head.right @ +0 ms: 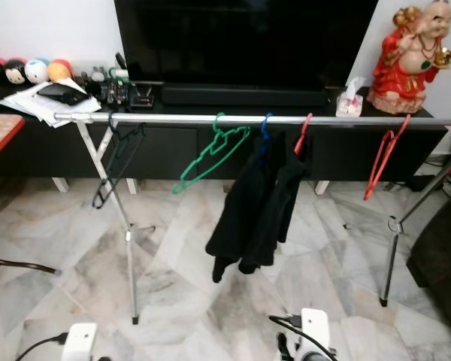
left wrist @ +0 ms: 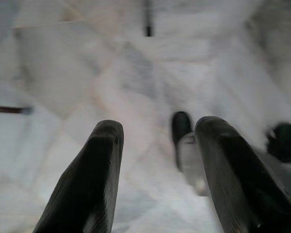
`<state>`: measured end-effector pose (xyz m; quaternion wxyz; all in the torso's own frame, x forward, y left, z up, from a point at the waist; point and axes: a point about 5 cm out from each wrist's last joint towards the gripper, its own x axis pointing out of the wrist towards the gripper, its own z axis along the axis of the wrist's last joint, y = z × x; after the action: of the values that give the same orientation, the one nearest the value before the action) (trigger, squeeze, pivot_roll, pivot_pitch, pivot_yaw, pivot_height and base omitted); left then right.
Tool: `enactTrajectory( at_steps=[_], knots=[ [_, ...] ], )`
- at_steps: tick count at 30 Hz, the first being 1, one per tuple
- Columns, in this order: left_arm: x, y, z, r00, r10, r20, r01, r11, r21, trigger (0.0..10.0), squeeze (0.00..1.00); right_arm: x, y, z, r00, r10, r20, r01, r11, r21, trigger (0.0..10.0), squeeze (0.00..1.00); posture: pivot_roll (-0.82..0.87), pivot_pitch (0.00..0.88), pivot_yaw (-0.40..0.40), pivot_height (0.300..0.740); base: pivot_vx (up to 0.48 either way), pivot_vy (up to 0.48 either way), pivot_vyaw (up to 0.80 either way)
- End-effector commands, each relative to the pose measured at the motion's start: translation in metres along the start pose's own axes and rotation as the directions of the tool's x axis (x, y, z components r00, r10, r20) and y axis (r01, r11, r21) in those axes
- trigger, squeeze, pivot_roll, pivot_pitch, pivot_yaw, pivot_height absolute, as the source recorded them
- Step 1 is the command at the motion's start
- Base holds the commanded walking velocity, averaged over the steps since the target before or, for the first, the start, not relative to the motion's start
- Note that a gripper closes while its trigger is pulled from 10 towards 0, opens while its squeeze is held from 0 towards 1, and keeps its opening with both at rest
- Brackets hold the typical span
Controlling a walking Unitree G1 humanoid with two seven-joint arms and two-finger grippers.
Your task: Hang hanger
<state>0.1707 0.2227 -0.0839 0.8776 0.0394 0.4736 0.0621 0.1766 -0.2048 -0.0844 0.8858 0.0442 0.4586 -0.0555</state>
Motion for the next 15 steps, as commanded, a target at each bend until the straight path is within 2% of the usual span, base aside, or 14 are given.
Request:
enactTrajectory(
  at_steps=[1,9,13,15],
  knots=[
    [0.0009,-0.0098,0.0027,1.0,-0.026,0.005,0.026,1.0,0.008,10.0,0.0,-0.002,-0.0111,-0.003,0.999,-0.031,-0.007,0.031,0.999,0.011,10.0,0.0,-0.09,0.0,-0.023,0.74,0.0,0.0,0.0],
    [0.0009,-0.0107,0.0033,0.999,-0.034,0.01,0.034,0.999,-0.012,10.0,0.0,-0.0022,-0.0114,-0.002,0.999,-0.033,0.011,0.033,0.999,0.015,10.0,0.0,-0.09,0.0,-0.024,0.74,0.0,0.0,0.0],
    [0.0009,-0.0114,0.0031,0.999,-0.037,0.009,0.037,0.999,-0.011,10.0,0.0,-0.0024,-0.0118,0.001,0.998,-0.037,0.044,0.037,0.999,0.007,10.0,0.0,-0.09,0.0,-0.026,0.74,0.0,0.0,0.0],
    [0.0009,-0.0121,0.0038,0.999,-0.044,0.016,0.044,0.999,-0.001,10.0,0.0,-0.0029,-0.012,0.0057,0.994,-0.043,0.099,0.042,0.999,0.013,10.0,0.0,-0.09,0.0,-0.025,0.74,0.0,0.0,0.0]
  ],
)
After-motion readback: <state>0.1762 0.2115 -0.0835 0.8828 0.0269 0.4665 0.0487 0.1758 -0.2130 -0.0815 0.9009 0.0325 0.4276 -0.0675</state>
